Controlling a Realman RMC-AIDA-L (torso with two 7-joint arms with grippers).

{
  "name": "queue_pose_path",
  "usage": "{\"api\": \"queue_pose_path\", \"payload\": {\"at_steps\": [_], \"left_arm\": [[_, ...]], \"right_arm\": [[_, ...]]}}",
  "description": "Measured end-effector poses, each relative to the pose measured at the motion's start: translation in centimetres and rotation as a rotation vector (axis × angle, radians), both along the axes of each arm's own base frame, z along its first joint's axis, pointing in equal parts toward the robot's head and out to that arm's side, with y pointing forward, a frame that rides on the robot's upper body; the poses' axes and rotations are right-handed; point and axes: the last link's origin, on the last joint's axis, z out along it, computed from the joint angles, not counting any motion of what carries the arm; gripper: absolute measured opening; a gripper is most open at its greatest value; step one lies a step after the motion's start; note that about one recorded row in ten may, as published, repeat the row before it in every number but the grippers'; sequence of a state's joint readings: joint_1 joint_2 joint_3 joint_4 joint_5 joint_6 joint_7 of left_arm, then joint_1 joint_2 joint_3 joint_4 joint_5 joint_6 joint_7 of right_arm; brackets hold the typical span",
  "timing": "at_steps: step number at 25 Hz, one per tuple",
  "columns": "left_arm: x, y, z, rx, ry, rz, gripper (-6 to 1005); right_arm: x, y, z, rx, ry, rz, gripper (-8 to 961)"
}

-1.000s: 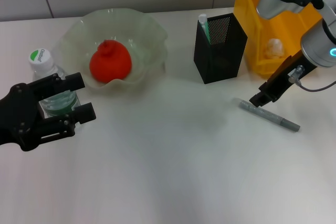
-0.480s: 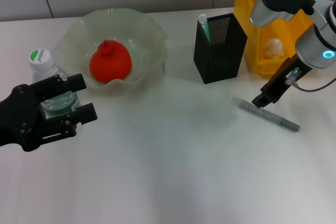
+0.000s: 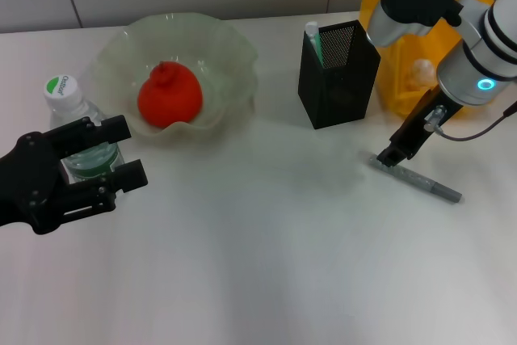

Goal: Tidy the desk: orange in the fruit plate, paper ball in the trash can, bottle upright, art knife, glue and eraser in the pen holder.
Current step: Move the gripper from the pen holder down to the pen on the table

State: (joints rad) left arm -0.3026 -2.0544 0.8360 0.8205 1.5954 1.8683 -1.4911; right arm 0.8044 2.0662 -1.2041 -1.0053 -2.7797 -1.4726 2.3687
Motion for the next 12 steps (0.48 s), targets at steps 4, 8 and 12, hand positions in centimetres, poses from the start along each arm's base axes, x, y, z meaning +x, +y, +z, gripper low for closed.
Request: {"api": "queue_pose_path", "payload": {"at_steps": [4, 8, 12], "left_arm": [[-0.07, -0.06, 0.01, 0.000, 0.000, 0.002, 788], [-0.06, -0.04, 0.01, 0.000, 0.000, 0.002, 788], [0.00, 0.02, 0.03, 0.001, 0.001, -0.002, 788]], "right_arm": [[0.11, -0.01, -0.38, -0.014, -0.002, -0.005, 334], [0.19, -0.02, -0.73, -0.020, 0.000, -0.003, 326], [0.49, -0.05, -0.85, -0.022, -0.009, -0.009, 318]]}}
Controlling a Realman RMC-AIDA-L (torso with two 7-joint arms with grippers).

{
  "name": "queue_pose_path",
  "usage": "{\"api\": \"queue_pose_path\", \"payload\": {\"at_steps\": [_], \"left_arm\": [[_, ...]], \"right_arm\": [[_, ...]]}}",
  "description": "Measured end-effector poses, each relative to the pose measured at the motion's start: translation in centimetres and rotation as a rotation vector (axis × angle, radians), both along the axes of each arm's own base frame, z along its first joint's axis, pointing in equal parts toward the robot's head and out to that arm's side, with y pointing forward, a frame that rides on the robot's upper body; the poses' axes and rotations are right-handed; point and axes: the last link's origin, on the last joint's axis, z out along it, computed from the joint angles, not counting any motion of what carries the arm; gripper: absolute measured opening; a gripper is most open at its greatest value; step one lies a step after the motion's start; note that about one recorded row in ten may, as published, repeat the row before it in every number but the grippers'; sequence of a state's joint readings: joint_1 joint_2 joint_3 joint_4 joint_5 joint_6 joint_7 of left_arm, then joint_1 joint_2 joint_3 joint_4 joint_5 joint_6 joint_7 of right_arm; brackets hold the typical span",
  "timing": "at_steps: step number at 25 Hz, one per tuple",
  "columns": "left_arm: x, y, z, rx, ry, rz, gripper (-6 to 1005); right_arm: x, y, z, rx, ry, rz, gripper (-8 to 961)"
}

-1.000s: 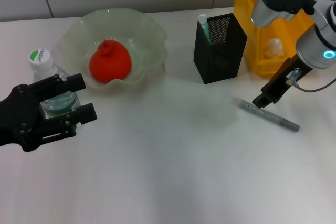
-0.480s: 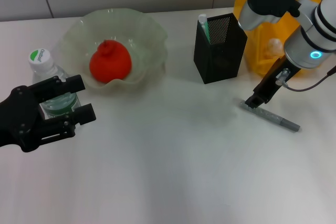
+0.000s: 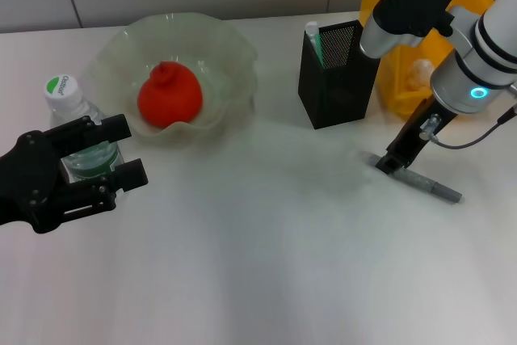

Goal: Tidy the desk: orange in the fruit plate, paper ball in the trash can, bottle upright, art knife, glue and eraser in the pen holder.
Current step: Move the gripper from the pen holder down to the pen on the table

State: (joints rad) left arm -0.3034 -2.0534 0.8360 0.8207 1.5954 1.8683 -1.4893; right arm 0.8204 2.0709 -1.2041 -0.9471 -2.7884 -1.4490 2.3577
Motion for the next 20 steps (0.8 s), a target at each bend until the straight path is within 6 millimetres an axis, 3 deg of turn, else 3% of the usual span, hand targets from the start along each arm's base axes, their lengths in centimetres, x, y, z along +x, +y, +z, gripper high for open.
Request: {"api": "queue_pose_path", "payload": {"at_steps": [20], "left_arm": [[-0.11, -0.18, -0.15, 0.002, -0.001, 0.002, 788]], "right_arm": [[0.66, 0.14, -0.50, 0.003, -0.025, -0.009, 303]]}}
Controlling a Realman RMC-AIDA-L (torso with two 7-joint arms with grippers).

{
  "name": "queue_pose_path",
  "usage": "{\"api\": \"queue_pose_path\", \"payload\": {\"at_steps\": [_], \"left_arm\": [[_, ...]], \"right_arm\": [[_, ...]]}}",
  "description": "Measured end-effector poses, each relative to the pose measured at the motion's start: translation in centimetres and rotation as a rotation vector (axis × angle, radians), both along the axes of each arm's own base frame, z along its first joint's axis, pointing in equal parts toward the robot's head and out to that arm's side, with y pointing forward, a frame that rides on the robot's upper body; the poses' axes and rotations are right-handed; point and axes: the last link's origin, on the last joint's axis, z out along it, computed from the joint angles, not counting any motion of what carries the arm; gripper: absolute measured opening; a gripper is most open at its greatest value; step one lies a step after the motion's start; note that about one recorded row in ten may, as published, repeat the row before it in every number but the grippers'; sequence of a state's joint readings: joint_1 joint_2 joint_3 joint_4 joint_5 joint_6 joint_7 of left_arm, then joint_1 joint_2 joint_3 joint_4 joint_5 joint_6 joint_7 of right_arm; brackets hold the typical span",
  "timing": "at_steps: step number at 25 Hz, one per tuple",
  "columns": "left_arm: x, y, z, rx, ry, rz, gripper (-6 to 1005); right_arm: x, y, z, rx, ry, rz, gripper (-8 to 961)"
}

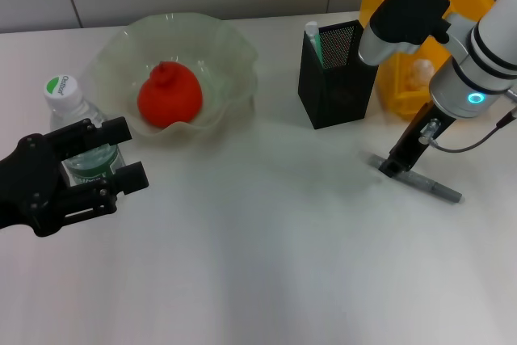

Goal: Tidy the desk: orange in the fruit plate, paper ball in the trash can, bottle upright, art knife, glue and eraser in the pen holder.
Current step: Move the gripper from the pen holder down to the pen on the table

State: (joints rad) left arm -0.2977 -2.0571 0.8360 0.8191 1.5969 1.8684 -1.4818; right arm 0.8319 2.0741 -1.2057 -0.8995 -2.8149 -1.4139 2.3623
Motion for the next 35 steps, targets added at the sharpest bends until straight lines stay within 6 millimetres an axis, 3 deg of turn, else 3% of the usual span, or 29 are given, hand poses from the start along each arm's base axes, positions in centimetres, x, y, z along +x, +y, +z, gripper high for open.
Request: {"api": "queue_pose_path", "payload": {"at_steps": [21, 35], "left_arm": [[-0.04, -0.06, -0.06, 0.000, -0.002, 0.002, 788], [-0.02, -0.01, -0.02, 0.001, 0.000, -0.001, 789]], "right_arm": [[0.19, 0.00, -0.37, -0.011, -0.003, -0.005, 294], [0.31, 0.03, -0.45, -0.008, -0.003, -0.004, 213]]}}
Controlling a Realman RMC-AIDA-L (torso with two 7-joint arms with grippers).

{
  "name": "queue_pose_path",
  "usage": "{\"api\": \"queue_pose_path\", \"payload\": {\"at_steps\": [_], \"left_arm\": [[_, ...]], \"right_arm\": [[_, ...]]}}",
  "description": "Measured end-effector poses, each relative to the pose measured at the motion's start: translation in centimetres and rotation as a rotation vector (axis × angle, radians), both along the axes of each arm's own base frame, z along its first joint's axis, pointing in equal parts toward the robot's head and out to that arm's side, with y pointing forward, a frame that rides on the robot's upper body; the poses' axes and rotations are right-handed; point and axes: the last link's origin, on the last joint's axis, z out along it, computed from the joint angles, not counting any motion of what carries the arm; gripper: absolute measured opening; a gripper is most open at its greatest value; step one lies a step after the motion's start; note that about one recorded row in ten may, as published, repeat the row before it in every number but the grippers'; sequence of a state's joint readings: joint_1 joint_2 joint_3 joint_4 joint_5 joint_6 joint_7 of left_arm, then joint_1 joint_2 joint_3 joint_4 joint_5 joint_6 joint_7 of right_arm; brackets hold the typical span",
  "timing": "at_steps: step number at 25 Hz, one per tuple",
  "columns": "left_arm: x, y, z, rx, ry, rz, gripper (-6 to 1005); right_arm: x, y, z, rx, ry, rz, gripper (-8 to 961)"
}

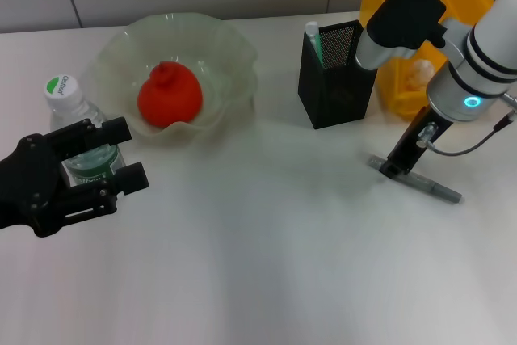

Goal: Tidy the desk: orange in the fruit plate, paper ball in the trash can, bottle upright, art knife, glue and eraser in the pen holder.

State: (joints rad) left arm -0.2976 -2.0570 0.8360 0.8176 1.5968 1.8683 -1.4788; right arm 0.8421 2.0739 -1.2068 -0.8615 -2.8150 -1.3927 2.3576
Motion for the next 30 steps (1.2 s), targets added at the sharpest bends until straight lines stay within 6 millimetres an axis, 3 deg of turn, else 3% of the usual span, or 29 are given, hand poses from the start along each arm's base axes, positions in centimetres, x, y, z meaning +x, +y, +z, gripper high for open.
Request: {"api": "queue_pose_path", "payload": {"at_steps": [11, 19, 30], "left_arm": [[-0.04, -0.04, -0.03, -0.001, -0.001, 0.002, 789], [-0.05, -0.11, -0.07, -0.002, -0.003, 0.003, 789], [-0.09, -0.19, -0.02, -0.004, -0.003, 0.001, 789]], "right_arm": [[0.18, 0.00, -0.03, -0.001, -0.011, 0.000, 215], [0.36, 0.07, -0.07, 0.008, -0.018, -0.004, 131], [-0.37, 0.40, 0.37, 0.047, -0.008, -0.008, 125]]}}
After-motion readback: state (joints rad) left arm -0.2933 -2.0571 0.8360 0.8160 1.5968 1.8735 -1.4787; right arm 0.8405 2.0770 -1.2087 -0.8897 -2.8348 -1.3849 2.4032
